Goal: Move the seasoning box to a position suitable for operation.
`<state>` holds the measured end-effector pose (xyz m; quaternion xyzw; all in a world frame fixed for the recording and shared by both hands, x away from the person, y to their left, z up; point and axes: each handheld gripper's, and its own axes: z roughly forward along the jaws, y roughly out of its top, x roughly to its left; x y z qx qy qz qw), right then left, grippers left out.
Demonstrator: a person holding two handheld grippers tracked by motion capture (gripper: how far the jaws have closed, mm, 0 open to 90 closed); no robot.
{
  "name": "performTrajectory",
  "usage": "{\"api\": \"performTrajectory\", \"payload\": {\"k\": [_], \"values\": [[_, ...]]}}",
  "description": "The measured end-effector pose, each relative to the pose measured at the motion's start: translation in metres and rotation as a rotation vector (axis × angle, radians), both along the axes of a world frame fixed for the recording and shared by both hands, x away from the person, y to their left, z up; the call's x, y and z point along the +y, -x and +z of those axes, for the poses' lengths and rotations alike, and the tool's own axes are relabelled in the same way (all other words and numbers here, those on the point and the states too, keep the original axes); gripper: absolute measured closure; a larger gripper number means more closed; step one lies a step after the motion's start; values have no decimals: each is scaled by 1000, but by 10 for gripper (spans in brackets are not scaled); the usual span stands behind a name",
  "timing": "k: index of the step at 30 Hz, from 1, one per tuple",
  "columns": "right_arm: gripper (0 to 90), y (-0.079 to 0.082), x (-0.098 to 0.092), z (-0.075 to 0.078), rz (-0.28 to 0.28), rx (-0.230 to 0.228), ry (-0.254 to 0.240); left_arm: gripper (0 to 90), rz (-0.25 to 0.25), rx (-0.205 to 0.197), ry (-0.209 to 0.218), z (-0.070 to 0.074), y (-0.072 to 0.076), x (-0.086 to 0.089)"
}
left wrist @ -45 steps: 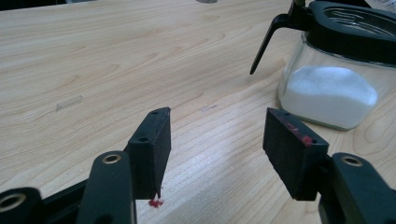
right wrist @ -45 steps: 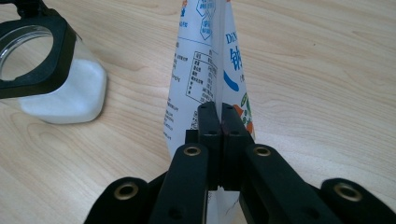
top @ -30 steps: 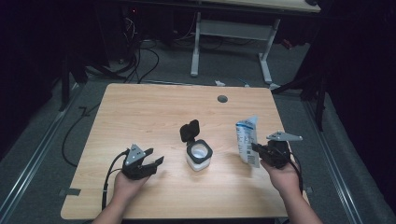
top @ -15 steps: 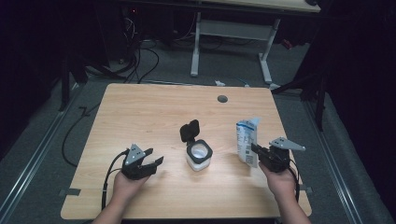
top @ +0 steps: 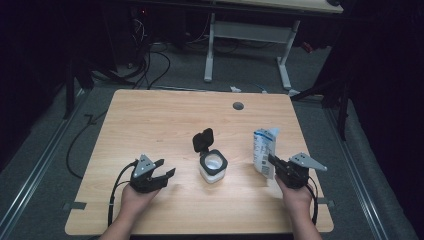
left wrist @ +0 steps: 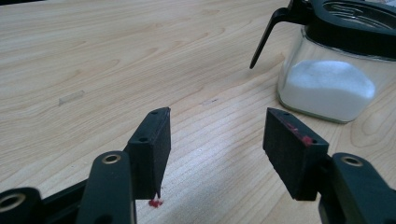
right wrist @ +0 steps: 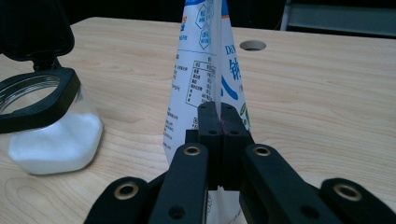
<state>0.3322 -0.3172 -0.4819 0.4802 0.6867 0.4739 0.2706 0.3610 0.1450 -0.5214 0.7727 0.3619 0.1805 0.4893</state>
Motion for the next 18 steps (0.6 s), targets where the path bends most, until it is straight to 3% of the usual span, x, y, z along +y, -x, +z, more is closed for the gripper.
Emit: {"api": "performTrajectory", "payload": {"k": [18], "values": [[899,6,-4,-14,-4,-75,-79,420,19,11,5,0,5,9]]}}
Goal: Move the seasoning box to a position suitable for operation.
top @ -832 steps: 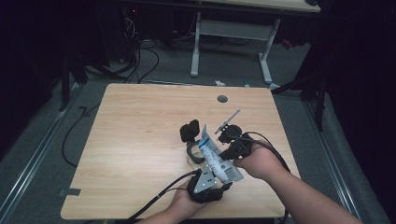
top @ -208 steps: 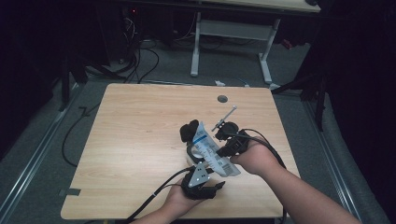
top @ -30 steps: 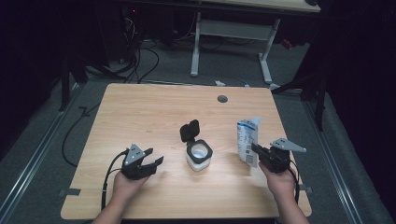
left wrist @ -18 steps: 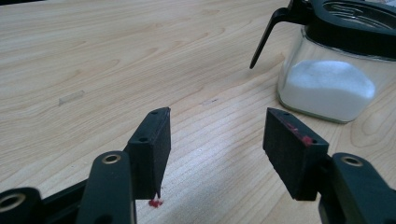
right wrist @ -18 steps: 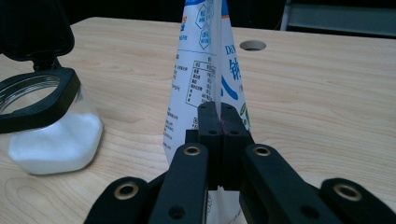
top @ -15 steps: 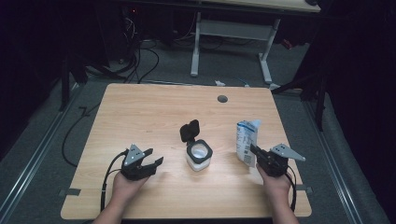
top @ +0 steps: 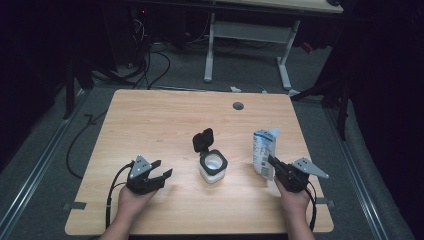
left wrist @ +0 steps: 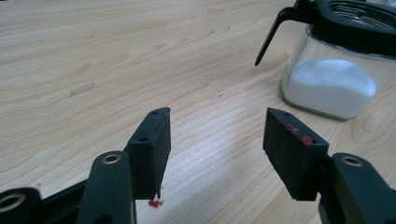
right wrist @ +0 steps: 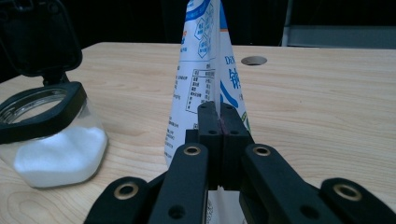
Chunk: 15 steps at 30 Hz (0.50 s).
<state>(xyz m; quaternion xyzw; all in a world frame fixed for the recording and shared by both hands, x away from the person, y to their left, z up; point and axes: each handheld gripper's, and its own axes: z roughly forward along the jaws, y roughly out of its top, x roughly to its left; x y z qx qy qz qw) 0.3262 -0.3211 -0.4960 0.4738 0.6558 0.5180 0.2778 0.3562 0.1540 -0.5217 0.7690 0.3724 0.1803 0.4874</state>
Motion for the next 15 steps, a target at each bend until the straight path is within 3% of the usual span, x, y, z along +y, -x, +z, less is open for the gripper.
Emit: {"api": "performTrajectory", "payload": {"k": [15], "values": [[900,-13,-5,-5,-26,-16,11,419,8,2,4,-1,3,6]]}}
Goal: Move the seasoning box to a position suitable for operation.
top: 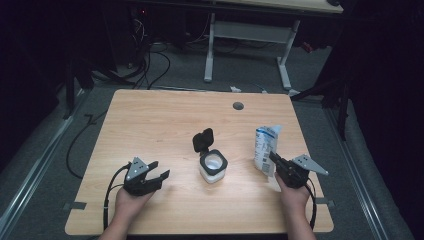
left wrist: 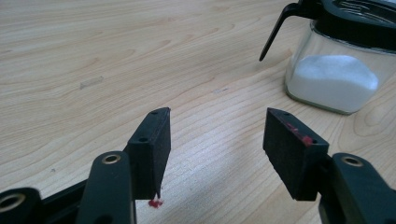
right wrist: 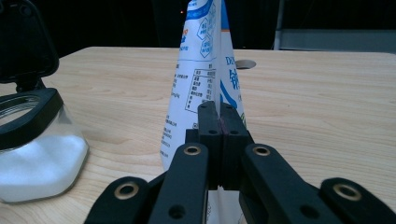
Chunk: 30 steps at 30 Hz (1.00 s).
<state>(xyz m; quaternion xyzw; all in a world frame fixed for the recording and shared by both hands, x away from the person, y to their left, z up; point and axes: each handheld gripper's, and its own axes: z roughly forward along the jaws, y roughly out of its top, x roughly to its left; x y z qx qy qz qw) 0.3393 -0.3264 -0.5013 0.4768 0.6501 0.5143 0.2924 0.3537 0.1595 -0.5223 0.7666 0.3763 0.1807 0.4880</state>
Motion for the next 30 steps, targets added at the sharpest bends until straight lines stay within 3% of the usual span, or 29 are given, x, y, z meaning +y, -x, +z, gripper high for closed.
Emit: {"api": "performTrajectory", "payload": {"k": [14,30], "values": [[884,11,0,-2,9,-2,37,415,-3,2,0,1,0,1],[843,18,-2,-5,-6,5,45,413,-3,3,10,2,-2,2]]}}
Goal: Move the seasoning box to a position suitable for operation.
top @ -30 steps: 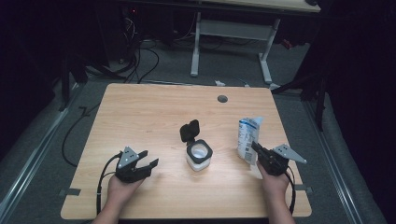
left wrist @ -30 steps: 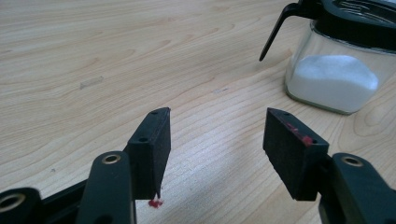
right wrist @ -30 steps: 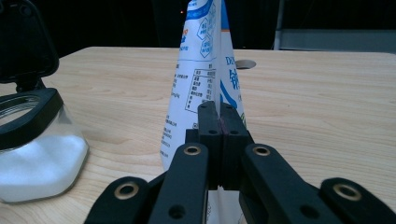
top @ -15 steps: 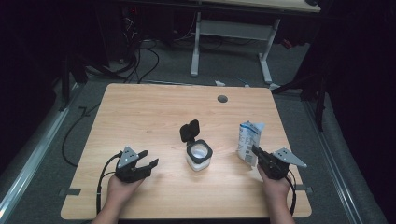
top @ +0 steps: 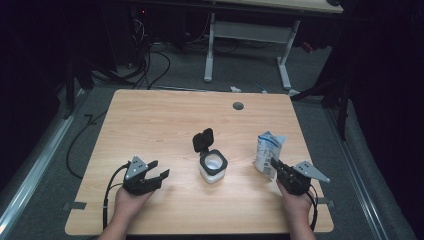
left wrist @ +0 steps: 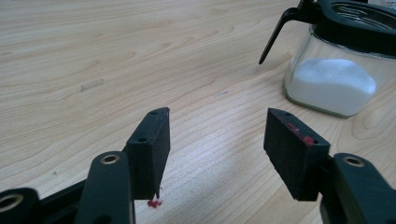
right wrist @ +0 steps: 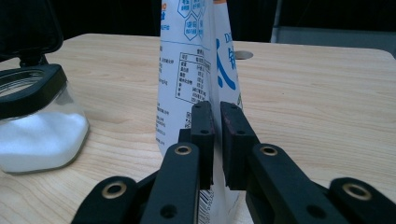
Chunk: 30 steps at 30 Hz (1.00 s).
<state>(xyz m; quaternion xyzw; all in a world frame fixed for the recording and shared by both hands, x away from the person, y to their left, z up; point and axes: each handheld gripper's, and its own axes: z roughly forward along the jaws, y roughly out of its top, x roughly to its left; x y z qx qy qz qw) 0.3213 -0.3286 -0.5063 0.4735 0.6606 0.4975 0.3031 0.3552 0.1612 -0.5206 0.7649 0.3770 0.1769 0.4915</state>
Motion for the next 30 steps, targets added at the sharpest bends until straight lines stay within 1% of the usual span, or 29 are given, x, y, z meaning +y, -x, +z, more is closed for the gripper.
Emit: {"api": "performTrajectory", "payload": {"k": [9,15,19,24,30], "values": [[826,1,0,0,3,3,0,412,-1,4,-3,-1,-1,0],[798,1,-1,0,1,4,-5,412,-2,4,-4,-1,-1,0],[755,1,-1,0,-3,6,-7,412,-2,6,-5,-1,-1,0],[661,2,-2,1,-17,11,-15,411,-3,7,-4,0,-1,0],[600,5,-3,1,-20,16,-18,411,-7,6,-5,-1,-1,-1]]}}
